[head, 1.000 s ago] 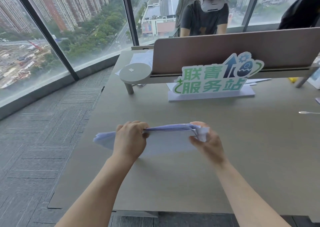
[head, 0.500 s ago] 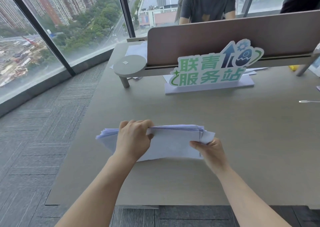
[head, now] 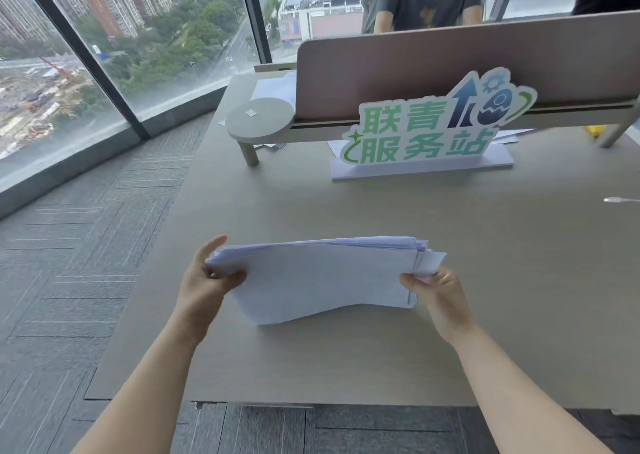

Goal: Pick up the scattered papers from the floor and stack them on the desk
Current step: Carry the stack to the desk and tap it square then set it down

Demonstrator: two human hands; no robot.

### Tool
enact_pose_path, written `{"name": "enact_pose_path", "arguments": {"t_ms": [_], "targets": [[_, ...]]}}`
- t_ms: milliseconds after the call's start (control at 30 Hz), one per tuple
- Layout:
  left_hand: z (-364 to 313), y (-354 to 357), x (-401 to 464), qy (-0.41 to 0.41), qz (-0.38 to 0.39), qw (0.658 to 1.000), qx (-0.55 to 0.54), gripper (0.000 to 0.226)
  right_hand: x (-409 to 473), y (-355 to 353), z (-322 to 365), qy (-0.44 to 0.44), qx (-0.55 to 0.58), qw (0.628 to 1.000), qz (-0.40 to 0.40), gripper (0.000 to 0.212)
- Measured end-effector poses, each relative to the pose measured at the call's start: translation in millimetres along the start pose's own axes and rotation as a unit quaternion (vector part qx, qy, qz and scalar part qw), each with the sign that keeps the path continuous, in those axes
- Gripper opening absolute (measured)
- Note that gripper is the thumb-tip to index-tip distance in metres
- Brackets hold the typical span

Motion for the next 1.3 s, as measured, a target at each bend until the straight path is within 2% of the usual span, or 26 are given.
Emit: {"name": "enact_pose_path", "arguments": {"t_ms": [67,100,200,333,500,567,667,800,933,1033,1133,1200,1300], "targets": [[18,4,-1,-0.022,0.015,0.996,-0.086,0.074,-1,4,0,0.001,0.006,1.000,0.014,0.027],[26,7,-1,-0.029,0.021,0.994,-0.106,0.069,-1,7,-1,0.003,0.006,1.000,0.021,0.024],[36,19,-6,-0.048,0.018,0.990,-0.131,0.045,-2,16,-7,0.006,-0.003,1.000,0.027,0.024],[36,23,-5,-0.047,-0.008,0.988,-0.150,0.038,-5,17,-1,-0.037,-0.002,0.999,0.019,0.030],[22,30,-7,-0.005,-0.009,0.988,-0.155,0.031,-9,7,37,-0.163,0.051,0.982,-0.075,0.040],[16,31,-9,0.012,-0.012,0.985,-0.172,0.032,-11,9,55,-0.192,0.056,0.974,-0.109,0.034],[6,34,-14,0.035,-0.020,0.979,-0.198,0.020,-9,13,67,-0.199,0.078,0.968,-0.135,0.028],[7,28,-14,0.010,-0.097,0.971,-0.220,0.033,-5,14,63,-0.169,0.104,0.961,-0.191,0.045],[3,26,-16,0.000,-0.160,0.967,-0.199,0.045,-3,12,57,-0.137,0.093,0.961,-0.219,0.020],[0,26,-18,0.000,-0.175,0.964,-0.201,0.039,-3,5,50,-0.136,0.070,0.960,-0.236,0.024],[-2,28,-19,0.005,-0.167,0.964,-0.208,0.038,-6,10,54,-0.169,0.032,0.965,-0.198,0.030],[-4,31,-20,0.009,-0.167,0.967,-0.194,0.040,-6,14,54,-0.184,0.002,0.966,-0.182,0.023],[-6,33,-20,0.014,-0.170,0.968,-0.186,0.037,-4,13,53,-0.189,0.003,0.962,-0.199,0.018]]}}
Point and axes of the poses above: each hand's wrist, its own x-axis towards the middle knuckle, its own y-axis out of the palm, z = x × y, the point moved 7 cm from there along x, towards the middle knuckle, and after that the axes turned 4 degrees about -z, right-handed, at the moved point
